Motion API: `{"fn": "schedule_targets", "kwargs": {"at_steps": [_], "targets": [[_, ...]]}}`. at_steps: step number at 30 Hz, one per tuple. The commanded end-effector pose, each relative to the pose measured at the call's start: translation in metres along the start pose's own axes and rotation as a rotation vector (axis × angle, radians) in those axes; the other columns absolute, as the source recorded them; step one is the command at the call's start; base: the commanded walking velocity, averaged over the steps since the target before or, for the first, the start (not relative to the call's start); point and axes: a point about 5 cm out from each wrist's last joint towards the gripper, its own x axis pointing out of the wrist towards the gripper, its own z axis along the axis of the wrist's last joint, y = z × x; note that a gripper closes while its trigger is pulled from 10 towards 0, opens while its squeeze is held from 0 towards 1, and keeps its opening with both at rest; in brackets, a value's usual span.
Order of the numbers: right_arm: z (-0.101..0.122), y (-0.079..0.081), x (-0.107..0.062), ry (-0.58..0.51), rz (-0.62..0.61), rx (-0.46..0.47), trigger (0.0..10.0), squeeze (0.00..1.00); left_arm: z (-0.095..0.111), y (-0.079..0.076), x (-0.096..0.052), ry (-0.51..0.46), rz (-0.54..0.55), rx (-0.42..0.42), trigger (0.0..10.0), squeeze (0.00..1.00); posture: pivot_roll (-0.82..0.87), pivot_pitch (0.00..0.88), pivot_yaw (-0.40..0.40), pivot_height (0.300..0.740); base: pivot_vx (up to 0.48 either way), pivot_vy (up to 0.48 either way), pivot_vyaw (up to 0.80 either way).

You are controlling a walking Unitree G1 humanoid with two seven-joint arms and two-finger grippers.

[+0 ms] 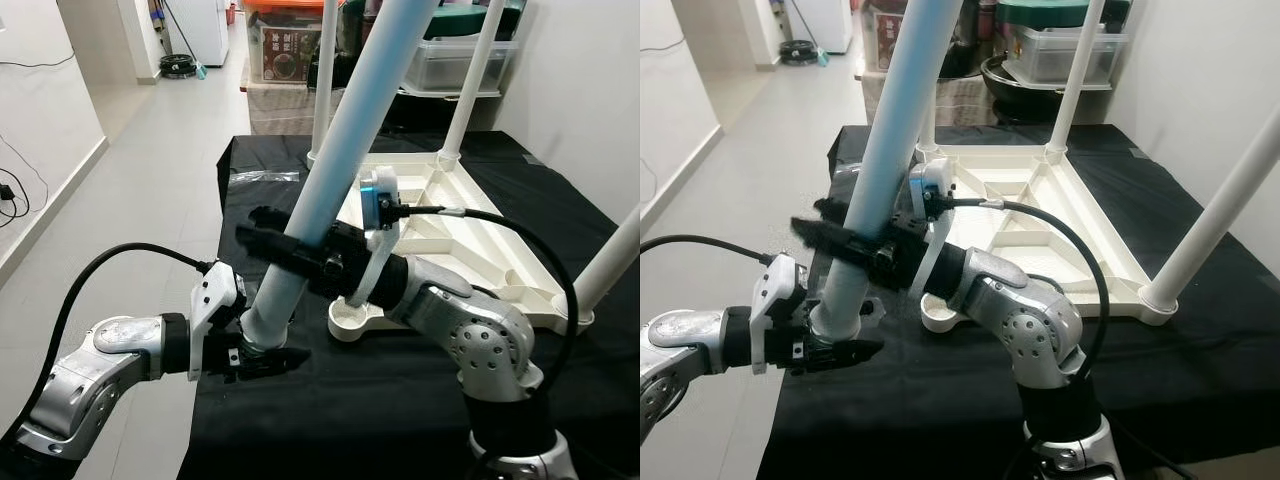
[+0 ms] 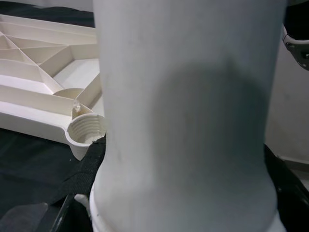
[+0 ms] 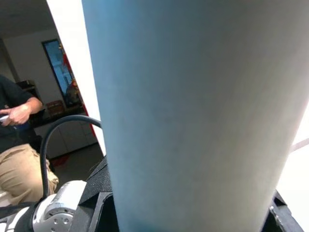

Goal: Building children table

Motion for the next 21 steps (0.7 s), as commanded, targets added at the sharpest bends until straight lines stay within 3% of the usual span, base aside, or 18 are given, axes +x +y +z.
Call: {"fn": "schedule_targets", "kwargs": {"at_steps": [1, 2, 7, 8, 9, 10, 11, 12, 15, 17, 19, 20, 21], "targets": [[0.008, -0.002, 0.003, -0.047, -0.029, -0.033, 0.0, 0.0, 0.0, -0.009, 0.003, 0.001, -0.06, 0.01, 5.0, 0.0, 0.07, 0.0, -0.04, 0.74, 0.0, 0.0, 0.0], [0.009, -0.003, 0.003, -0.053, -0.037, -0.04, 0.0, 0.0, -0.001, -0.009, 0.004, 0.003, -0.058, 0.013, 7.8, 0.0, 0.07, 0.0, -0.04, 0.74, 0.0, 0.0, 0.0], [0.011, -0.006, 0.002, -0.065, -0.057, -0.048, 0.0, 0.0, -0.002, -0.009, 0.004, 0.005, -0.058, 0.015, 7.7, 0.0, 0.07, 0.0, -0.04, 0.74, 0.0, 0.0, 0.0], [0.011, -0.007, 0.002, -0.069, -0.064, -0.051, 0.0, 0.0, -0.002, -0.009, 0.003, -0.002, -0.055, 0.016, 6.8, 0.12, 0.07, 0.0, -0.04, 0.74, 0.0, 0.0, 0.0], [0.012, -0.009, 0.002, -0.073, -0.073, -0.055, 0.0, 0.0, -0.002, -0.007, 0.002, -0.009, -0.037, 0.018, 5.0, 1.0, 0.07, 0.0, -0.04, 0.74, 0.0, 0.0, 0.0], [0.012, -0.009, 0.002, -0.073, -0.073, -0.055, 0.0, 0.0, -0.002, -0.007, 0.002, -0.009, -0.037, 0.018, 5.0, 1.0, 0.07, 0.0, -0.04, 0.74, 0.0, 0.0, 0.0], [0.012, -0.011, 0.001, -0.072, -0.09, -0.068, 0.0, 0.0, -0.002, -0.001, 0.0, -0.022, 0.009, 0.024, 10.0, 1.0, 0.08, 0.0, -0.045, 0.74, 0.0, 0.0, 0.0], [0.014, -0.018, 0.0, -0.07, -0.14, -0.099, 0.0, 0.0, 0.001, 0.007, -0.003, -0.053, 0.078, 0.031, 10.0, 1.0, 0.08, 0.0, -0.044, 0.74, 0.0, 0.0, 0.0], [0.015, -0.023, -0.001, -0.069, -0.176, -0.122, 0.0, 0.0, 0.003, 0.011, -0.006, -0.074, 0.125, 0.034, 10.0, 1.0, 0.08, 0.0, -0.044, 0.74, 0.0, 0.0, 0.0], [0.018, -0.046, -0.009, -0.051, -0.359, -0.216, 0.0, 0.0, 0.012, 0.02, -0.015, -0.155, 0.271, 0.046, 10.0, 1.0, 0.08, 0.0, -0.045, 0.74, 0.0, 0.0, 0.0], [0.018, -0.046, -0.009, -0.051, -0.359, -0.216, 0.0, 0.0, 0.012, 0.02, -0.015, -0.155, 0.271, 0.046, 10.0, 1.0, 0.08, 0.0, -0.045, 0.74, 0.0, 0.0, 0.0], [0.02, -0.057, -0.014, -0.049, -0.443, -0.241, 0.0, 0.0, 0.014, 0.021, -0.019, -0.187, 0.338, 0.044, 10.0, 1.0, 0.08, 0.0, -0.048, 0.74, 0.0, 0.0, 0.0], [0.02, -0.057, -0.014, -0.049, -0.443, -0.241, 0.0, 0.0, 0.014, 0.021, -0.019, -0.187, 0.338, 0.044, 10.0, 1.0, 0.08, 0.0, -0.048, 0.74, 0.0, 0.0, 0.0]]}}
